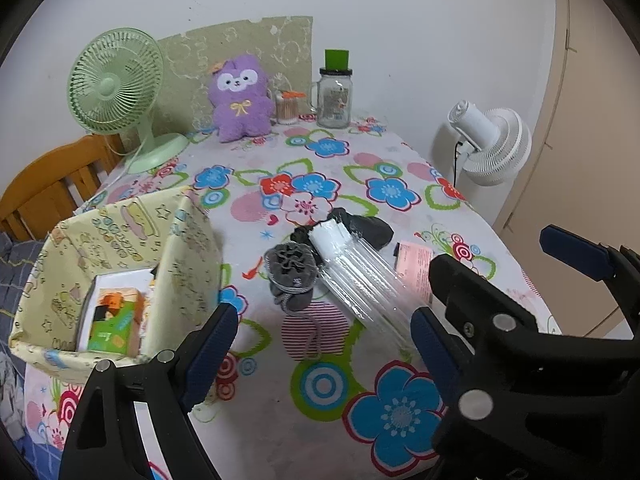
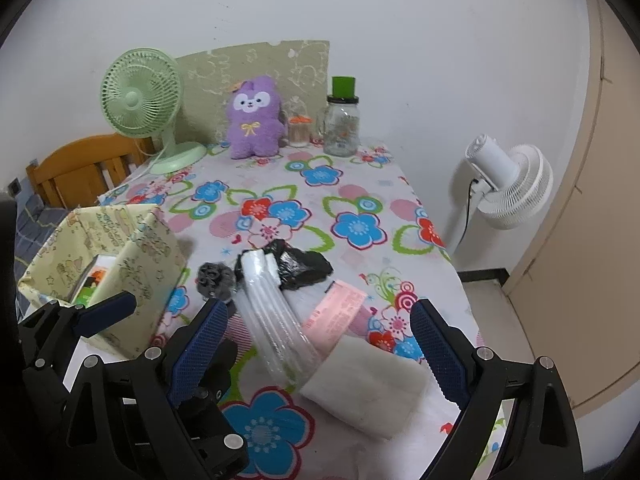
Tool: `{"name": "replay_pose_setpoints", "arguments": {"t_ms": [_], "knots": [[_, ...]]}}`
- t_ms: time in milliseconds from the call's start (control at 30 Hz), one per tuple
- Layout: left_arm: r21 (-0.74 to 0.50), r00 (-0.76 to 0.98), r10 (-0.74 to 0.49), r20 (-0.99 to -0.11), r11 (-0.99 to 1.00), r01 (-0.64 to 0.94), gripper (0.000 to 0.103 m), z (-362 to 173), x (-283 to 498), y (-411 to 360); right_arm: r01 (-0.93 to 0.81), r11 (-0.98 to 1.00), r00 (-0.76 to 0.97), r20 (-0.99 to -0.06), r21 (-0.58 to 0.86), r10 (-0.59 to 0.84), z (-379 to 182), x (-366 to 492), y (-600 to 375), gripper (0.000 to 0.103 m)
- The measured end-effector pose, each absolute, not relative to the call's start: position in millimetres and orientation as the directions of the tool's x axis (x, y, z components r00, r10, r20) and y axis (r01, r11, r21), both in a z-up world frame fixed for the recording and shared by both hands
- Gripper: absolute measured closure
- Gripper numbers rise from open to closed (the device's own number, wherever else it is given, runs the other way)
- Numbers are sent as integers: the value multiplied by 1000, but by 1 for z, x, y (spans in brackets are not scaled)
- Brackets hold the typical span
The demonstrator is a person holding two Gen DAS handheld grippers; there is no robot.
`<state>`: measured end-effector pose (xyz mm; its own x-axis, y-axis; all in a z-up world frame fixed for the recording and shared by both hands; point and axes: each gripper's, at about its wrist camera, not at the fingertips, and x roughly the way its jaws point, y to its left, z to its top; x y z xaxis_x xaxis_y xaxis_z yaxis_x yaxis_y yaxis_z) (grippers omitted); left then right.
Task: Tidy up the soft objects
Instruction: 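Grasp the clear plastic tube with the right tool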
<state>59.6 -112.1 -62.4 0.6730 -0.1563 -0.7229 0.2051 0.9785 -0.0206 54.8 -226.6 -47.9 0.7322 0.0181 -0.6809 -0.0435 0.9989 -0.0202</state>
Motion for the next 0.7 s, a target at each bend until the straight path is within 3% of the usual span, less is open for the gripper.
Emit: {"name": "replay_pose_setpoints", "arguments": {"t_ms": [700], "knots": [[-10,589,-147,-795,973,229,14,-112,90,-125,-65,997,641,-764,35,68,-99,88,-234,9]]}}
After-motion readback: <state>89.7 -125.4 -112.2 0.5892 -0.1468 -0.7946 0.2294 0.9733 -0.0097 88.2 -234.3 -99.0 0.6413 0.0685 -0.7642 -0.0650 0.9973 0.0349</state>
